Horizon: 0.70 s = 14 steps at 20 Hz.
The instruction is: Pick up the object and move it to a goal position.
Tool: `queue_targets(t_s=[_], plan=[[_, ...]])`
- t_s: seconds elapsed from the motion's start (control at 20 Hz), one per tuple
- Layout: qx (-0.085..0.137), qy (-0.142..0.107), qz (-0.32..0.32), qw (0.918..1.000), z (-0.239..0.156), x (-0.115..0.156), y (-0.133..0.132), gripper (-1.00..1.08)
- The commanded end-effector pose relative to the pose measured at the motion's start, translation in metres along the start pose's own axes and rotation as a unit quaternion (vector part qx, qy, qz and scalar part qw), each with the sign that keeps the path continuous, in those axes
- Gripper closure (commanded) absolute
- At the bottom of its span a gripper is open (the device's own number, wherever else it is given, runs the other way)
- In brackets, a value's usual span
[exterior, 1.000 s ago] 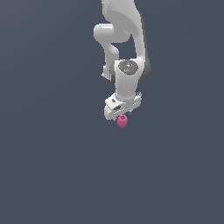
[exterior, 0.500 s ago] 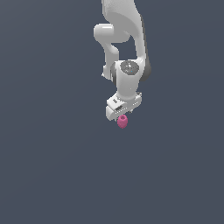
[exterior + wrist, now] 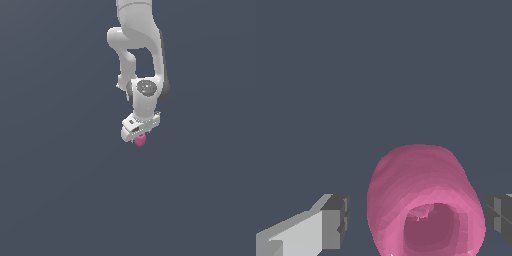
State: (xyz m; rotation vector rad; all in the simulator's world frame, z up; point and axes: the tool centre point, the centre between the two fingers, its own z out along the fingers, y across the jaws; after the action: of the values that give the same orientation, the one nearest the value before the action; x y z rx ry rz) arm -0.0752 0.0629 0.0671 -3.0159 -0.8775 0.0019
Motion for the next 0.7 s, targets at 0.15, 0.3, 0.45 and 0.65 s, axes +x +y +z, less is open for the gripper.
queue_targets(t_s=[0.15, 0.3, 0.45, 0.65], plan=[[0.0, 0.0, 0.0, 1.0, 0.0094, 0.0006, 0.0005, -0.92], [0.0, 0.0, 0.0, 1.0, 0.0094, 0.0006, 0.0005, 1.08], [0.0, 0.0, 0.0, 1.0, 0.0094, 0.0006, 0.0005, 1.08], [0.0, 0.0, 0.0, 1.0, 0.0094, 0.0006, 0.0005, 1.08]])
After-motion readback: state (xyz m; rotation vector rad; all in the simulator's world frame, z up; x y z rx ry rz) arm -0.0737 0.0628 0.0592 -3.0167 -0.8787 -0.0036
